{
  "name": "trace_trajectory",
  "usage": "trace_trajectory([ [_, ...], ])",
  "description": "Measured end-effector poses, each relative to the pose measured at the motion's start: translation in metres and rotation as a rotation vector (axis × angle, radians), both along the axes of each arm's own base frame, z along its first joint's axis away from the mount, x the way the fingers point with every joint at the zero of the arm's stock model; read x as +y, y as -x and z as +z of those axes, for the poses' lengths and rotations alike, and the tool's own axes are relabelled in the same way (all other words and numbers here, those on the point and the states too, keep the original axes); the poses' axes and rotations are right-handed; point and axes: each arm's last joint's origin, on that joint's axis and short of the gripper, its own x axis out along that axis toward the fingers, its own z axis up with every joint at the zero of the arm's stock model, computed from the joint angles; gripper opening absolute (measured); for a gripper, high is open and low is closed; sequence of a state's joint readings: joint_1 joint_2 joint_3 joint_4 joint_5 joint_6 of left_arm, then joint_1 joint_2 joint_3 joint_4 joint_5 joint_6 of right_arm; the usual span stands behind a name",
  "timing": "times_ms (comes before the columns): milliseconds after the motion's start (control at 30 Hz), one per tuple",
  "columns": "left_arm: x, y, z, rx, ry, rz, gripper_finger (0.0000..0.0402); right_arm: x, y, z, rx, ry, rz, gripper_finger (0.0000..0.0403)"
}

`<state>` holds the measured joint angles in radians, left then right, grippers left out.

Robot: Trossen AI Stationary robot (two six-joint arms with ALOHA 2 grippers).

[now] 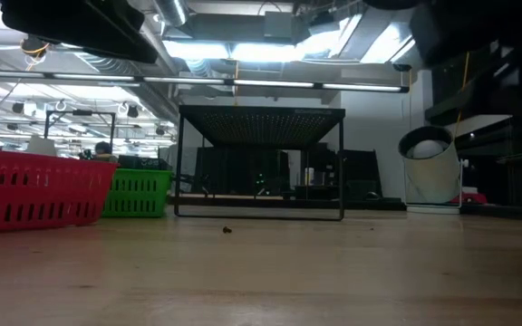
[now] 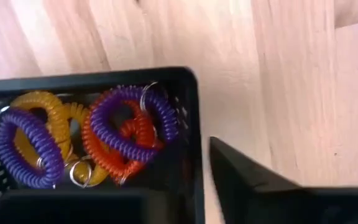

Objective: Pick & Place Office Desk Supplies
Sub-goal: Put the black bin on the shelf

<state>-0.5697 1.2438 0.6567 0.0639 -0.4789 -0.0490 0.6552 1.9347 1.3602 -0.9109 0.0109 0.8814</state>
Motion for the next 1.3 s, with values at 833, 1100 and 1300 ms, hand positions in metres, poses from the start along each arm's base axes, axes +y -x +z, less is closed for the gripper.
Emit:
trace_trajectory([
  [833, -0.014, 0.008, 0.001, -0.01, -0.028, -0.08, 0.0141, -0.091, 0.015, 0.167, -0.364, 0.104, -0.703, 0.001],
  [1100, -0.015, 0.008, 0.001, -0.009, -0.027, -0.114, 0.0141, -0.174, 0.001, 0.229, -0.521, 0.103, -0.88, 0.001],
  [1300, -0.015, 0.008, 0.002, -0.012, -0.029, -0.121, 0.0141, -0.242, -0.007, 0.241, -0.575, 0.098, -0.979, 0.001],
])
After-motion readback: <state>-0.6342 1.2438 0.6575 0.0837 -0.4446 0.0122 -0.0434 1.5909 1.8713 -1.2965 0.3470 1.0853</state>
